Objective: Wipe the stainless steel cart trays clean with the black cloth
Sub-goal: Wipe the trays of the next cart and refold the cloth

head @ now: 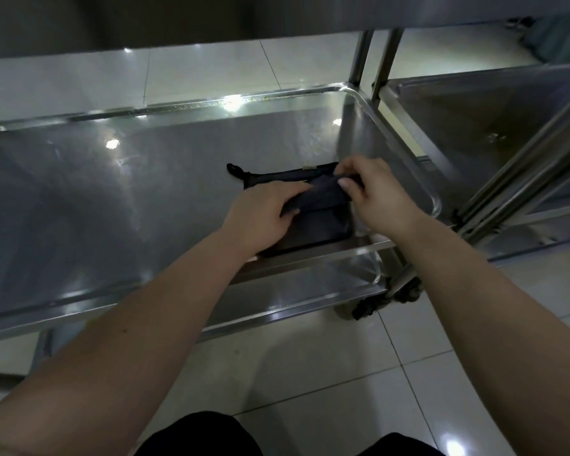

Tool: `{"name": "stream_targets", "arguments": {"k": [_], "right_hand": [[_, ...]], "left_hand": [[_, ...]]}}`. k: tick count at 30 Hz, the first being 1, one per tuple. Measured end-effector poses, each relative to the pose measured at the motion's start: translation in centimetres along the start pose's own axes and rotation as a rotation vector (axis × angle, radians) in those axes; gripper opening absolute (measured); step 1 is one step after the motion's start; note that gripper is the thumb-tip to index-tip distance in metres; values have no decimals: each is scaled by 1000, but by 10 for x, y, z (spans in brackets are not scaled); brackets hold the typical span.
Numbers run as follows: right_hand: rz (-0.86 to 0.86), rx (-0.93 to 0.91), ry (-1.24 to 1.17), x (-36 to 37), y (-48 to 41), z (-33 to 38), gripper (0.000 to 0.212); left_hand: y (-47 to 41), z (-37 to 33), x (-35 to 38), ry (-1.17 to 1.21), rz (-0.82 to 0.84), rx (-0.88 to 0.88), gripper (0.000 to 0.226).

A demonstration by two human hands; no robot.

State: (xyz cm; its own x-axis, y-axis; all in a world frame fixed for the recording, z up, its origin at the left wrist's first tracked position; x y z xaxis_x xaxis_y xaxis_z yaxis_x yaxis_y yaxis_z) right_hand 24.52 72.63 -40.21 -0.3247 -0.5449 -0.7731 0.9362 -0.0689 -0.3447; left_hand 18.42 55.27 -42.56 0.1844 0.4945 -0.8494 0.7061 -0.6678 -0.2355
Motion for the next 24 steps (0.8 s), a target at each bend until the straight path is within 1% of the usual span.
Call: {"name": "stream_targets", "arguments": {"k": [1, 2, 3, 4, 5, 6, 7, 8, 9, 11, 13, 16, 19, 22, 24], "right_hand": [[97, 43, 19, 2, -1, -1, 44], [196, 54, 128, 6, -3, -3, 67], [271, 35, 278, 11, -4, -6, 84], [293, -4, 395, 16, -6, -7, 88], [265, -43, 441, 19, -9, -6, 78], [196, -64, 413, 18, -13, -4, 60], [114, -55, 326, 10, -20, 0, 41], [56, -26, 236, 0, -26, 4, 28], [35, -8, 194, -12, -30, 7, 21], [13, -33, 226, -39, -33, 17, 21], [-54, -108, 296, -68, -23, 34, 26], [-168, -185, 301, -98, 14, 54, 30], [-200, -162, 278, -109, 63, 49, 30], [-204, -110, 272, -96, 119, 22, 33], [-199, -39, 249, -75, 154, -8, 36]], "left_hand": [[-8, 3, -4, 53, -32, -27, 42], [-15, 4, -9, 85, -56, -56, 37], [-22, 3, -14, 92, -69, -68, 33], [-29, 1, -18, 78, -68, -60, 29], [-34, -2, -23, 51, -51, -39, 26], [-39, -7, -28, 14, -25, -14, 25], [-43, -11, -34, -27, -6, 14, 24], [-47, -16, -42, -71, 2, 38, 23], [-50, -21, -51, -119, -5, 54, 23], [-51, -34, -70, -214, -53, 79, 21], [-45, -53, -83, -292, -107, 131, 19], [-27, -79, -81, -313, -110, 202, 19], [-1, -99, -53, -260, -157, 365, 39], [32, -111, -10, -150, -263, 471, 41], [49, -113, 30, -92, -230, 496, 38]]}}
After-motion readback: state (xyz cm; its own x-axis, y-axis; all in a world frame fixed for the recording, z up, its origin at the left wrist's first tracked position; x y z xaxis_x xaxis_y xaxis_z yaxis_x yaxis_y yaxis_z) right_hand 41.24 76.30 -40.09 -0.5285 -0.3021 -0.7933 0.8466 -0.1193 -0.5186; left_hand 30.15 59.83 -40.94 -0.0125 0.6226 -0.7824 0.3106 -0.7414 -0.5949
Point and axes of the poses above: each hand's wrist, its own y-axis away from the middle knuckle, its own x-axis out of the palm, z = x × y, the point moved 5 cm from there along -y, towards the middle knuckle, and after that the axes turned 4 degrees about -x, right-handed, at the moved point
